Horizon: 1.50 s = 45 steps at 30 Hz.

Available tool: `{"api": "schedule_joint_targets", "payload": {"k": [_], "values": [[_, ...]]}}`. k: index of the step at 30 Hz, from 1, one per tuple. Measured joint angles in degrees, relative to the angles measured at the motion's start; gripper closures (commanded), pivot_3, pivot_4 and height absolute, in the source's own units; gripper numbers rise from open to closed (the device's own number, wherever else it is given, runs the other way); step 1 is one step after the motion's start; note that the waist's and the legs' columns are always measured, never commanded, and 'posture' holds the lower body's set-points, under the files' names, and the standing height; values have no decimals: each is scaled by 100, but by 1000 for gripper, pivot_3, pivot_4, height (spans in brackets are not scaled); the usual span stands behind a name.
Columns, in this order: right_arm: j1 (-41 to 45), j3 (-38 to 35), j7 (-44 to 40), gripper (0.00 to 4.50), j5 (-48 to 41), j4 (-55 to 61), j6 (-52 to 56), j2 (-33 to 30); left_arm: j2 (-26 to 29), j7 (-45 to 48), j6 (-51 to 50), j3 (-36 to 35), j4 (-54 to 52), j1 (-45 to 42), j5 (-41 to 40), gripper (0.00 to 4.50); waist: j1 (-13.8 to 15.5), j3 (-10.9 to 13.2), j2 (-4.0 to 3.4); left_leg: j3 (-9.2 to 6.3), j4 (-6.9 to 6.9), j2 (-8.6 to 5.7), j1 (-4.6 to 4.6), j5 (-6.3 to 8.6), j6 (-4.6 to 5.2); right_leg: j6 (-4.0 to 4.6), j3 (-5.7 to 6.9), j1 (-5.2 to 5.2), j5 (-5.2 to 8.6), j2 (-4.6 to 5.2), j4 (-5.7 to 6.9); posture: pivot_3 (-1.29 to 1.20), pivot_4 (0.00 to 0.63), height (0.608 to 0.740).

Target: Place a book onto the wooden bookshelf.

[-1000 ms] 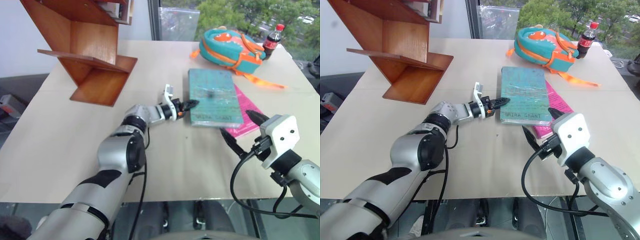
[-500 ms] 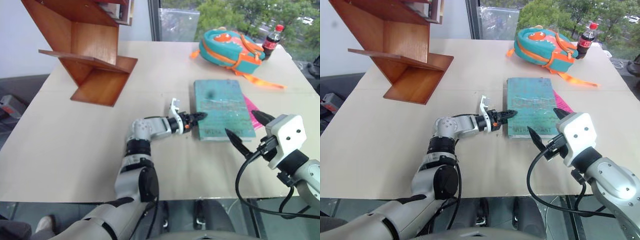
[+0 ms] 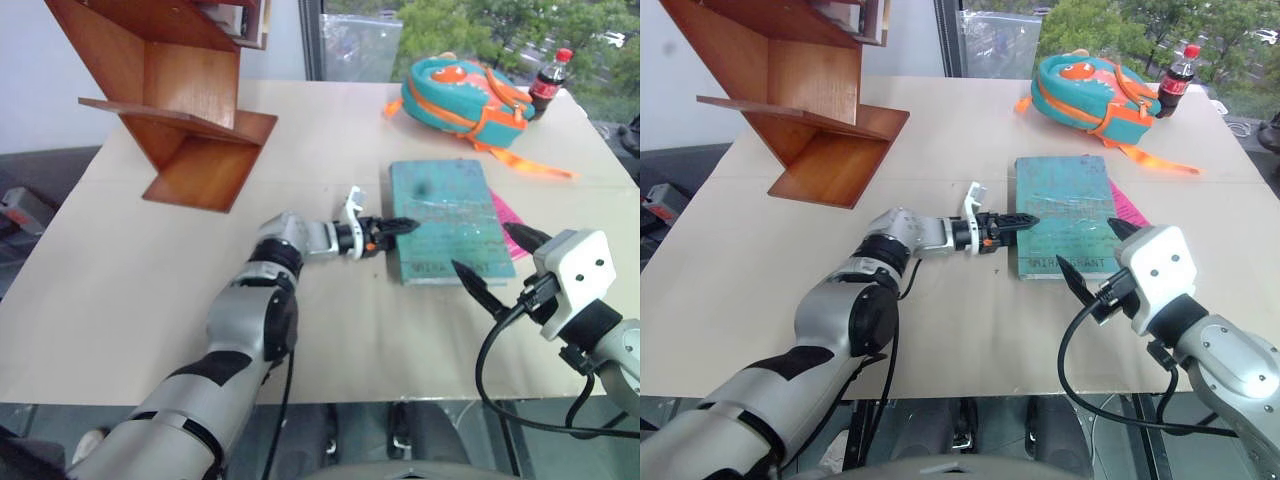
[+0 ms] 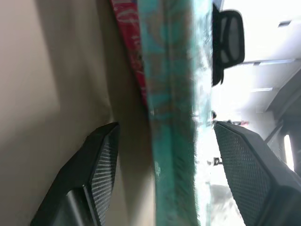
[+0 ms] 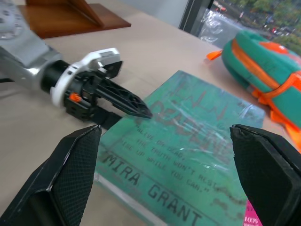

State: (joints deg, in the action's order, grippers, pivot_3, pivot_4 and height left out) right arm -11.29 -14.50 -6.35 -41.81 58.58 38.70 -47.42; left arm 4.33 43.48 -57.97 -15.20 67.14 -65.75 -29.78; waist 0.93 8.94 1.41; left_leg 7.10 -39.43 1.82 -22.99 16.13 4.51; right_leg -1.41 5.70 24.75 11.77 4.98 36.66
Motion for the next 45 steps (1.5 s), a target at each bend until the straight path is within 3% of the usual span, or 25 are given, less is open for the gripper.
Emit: {"api": "schedule_joint_targets", "payload": {"k": [6, 9, 13, 14, 15, 23, 27, 28, 31, 34, 37, 38, 39, 41, 45], "values": [[-1185, -287, 40, 0, -261, 6, -764, -621, -209, 569, 431, 102, 576, -230, 361, 1193, 6, 2, 1, -2, 0, -3, -1, 1, 1, -23, -3, 3, 13, 5, 4, 0, 150, 740], [-1547, -458, 71, 0, -317, 9, -1040, -740, -237, 575, 508, 50, 632, -252, 386, 1909, -6, 7, 10, -2, -2, -2, 1, 1, 2, -24, -8, 2, 13, 7, 5, 0, 150, 740], [-2382, -785, 73, 0, -340, 8, -1528, -895, -232, 568, 515, -124, 664, -328, 376, 3455, -9, 9, 14, -4, -3, -1, 2, 1, 2, -25, -17, 0, 14, 5, 5, 0, 150, 740], [-2583, -887, 68, 0, -335, 8, -1653, -907, -228, 579, 475, -236, 664, -363, 350, 4140, -8, 9, 14, -4, -3, 0, 2, 1, 2, -25, -18, 0, 14, 5, 5, 0, 150, 740], [-2662, -921, 65, 0, -333, 8, -1699, -912, -213, 583, 459, -268, 664, -391, 337, 4445, -10, 9, 15, -4, -3, 0, 3, 1, 2, -25, -18, -1, 14, 5, 5, 0, 150, 740], [-2699, -1132, -58, 0, -351, 8, -1891, -876, 115, 613, 139, -449, 645, -402, 331, 4481, -15, 10, 16, -3, -3, 2, 4, 1, 2, -25, -16, 2, 14, 1, 7, 0, 150, 740], [-2125, -1080, -100, 0, -382, 7, -1742, -705, 404, 1100, 45, 187, -1081, 109, 383, 4481, -23, 13, 19, 0, -2, 2, 3, 1, 1, -22, -28, 5, 13, 3, 7, 0, 150, 740], [-1873, -1004, -156, 0, -391, -12, -1661, -595, 536, 1289, 414, 523, -2433, 668, 424, 4481, -42, 13, 17, 1, 0, 4, 6, 1, -1, -1, -40, 5, 2, 3, 9, 0, 150, 740], [-1394, -766, -296, 0, -391, -189, -1536, -543, 857, 1486, 1235, 1010, -4381, 1491, 594, 4481, -40, 14, 16, 2, 2, 6, 9, 0, -4, 4, -45, 4, -1, 5, 7, 0, 150, 740], [-707, -473, -534, 0, -394, -513, -1401, -448, 1378, 1743, 2738, 1400, -5894, 2123, 1003, 4481, -4, 17, 11, 0, -2, 6, 11, 0, -5, 6, -37, -1, -1, 7, 8, 0, 150, 740], [-116, -220, -892, 0, -394, -854, -1343, -397, 1889, 1884, 4818, 1333, -6241, 2095, 1405, 4481, 25, 18, 10, -7, -14, 5, 8, 1, -4, 23, -28, -7, 9, 9, 7, 0, 150, 740], [-65, -213, -934, 0, -394, -894, -1335, -393, 1987, 1919, 5095, 1315, -6246, 2057, 1462, 4481, 20, 18, 10, -5, -14, 5, 8, 1, -3, 25, -28, -6, 9, 9, 7, 0, 150, 740], [179, -117, -1121, 0, -391, -1103, -1282, -355, 2433, 2147, 6128, 1250, -6124, 1814, 1616, 4481, 18, 19, 14, -6, -18, 5, 10, 1, -2, 26, -27, -9, 9, 8, 10, 0, 150, 740], [326, -69, -1241, 0, -381, -1259, -1262, -310, 2812, 2310, 6798, 1096, -5934, 1491, 1688, 4481, 10, 21, 14, -6, -23, 7, 2, 2, 0, 23, -26, -4, 3, 3, 10, 0, 150, 740], [933, 305, -1605, 0, -297, -1637, -1228, -104, 4551, 2816, 8686, 1071, -4471, 553, 2286, 4481, -65, 24, 9, 23, -8, 12, 21, 2, 0, 8, -28, 2, -4, -13, 9, 0, 150, 740]]}}
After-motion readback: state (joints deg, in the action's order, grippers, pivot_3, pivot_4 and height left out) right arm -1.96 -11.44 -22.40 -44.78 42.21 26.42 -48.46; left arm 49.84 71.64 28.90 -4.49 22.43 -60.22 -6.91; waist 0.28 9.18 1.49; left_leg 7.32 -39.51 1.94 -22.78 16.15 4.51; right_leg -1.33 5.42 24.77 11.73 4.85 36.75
